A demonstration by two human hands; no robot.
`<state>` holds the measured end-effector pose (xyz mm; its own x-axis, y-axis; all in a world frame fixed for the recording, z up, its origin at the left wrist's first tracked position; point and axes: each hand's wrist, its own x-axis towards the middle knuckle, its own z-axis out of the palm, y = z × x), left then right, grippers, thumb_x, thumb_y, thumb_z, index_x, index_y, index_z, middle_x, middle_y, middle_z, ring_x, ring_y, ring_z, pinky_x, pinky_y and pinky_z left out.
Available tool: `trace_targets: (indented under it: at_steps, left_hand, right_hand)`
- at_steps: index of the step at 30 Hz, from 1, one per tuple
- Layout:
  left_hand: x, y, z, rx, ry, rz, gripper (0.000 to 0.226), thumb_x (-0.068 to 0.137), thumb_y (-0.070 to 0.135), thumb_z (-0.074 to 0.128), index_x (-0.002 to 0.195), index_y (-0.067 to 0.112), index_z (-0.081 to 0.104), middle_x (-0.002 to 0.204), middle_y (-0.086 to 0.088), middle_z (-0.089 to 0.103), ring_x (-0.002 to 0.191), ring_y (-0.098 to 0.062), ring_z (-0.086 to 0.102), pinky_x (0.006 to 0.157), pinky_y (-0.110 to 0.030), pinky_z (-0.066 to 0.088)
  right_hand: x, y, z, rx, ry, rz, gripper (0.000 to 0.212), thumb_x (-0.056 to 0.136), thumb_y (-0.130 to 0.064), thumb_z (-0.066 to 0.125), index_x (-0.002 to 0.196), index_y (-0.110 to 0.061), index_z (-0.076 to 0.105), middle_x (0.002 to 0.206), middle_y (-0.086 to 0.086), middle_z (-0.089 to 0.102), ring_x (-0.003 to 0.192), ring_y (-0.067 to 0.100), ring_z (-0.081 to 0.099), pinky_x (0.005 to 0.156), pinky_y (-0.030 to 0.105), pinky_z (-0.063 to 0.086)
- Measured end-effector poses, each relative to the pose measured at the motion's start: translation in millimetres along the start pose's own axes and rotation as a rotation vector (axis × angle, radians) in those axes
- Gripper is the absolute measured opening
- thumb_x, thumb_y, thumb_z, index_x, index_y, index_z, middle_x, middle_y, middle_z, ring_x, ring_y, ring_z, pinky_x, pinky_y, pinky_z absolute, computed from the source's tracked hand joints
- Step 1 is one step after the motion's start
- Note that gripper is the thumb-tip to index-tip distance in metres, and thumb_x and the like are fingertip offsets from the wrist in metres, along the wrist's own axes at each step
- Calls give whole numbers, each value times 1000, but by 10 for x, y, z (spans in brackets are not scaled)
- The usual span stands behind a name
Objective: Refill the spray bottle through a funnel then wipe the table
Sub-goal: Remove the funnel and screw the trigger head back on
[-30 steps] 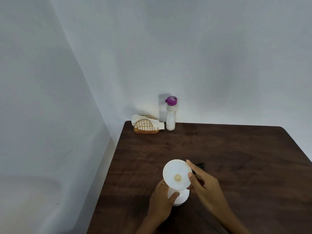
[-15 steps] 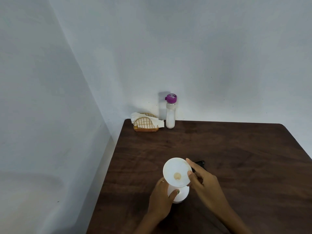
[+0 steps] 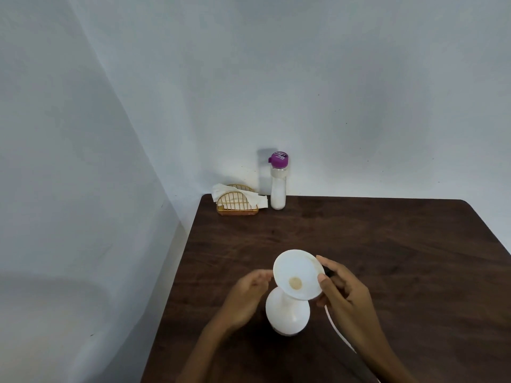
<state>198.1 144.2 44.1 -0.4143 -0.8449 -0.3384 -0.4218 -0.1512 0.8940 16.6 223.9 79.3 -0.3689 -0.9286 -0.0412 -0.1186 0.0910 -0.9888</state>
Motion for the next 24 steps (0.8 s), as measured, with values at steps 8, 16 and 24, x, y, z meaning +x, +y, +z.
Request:
trace_targets:
  at_steps: [8,16,24]
  left_hand:
    - [4,986,-272,-253,-19,88,23,93,27,53,114,27,64,101,7,73,87,-14,72,75,-25,58]
    - [984,969,84,-149,200,140,35,86,11,65,121,18,62,107,-1,72,84,-8,70,70,-21,57]
    - [2008,717,493,-65,220,66,51,88,10,58,136,17,44,136,-2,54,115,-13,59,86,-14,45]
  right_hand:
    - [370,-162,-85,33,32,-56,32,94,-14,52,121,-30,54,67,1,66,54,7,58,49,15,46]
    - [1216,96,-156,-99,30,-79,42,95,-19,49,134,-35,42,119,-3,58,91,15,64,62,21,57]
    - [2245,759,-122,-245,-18,-101,76,79,15,56,139,-27,36,119,-14,53,113,12,55,94,37,53]
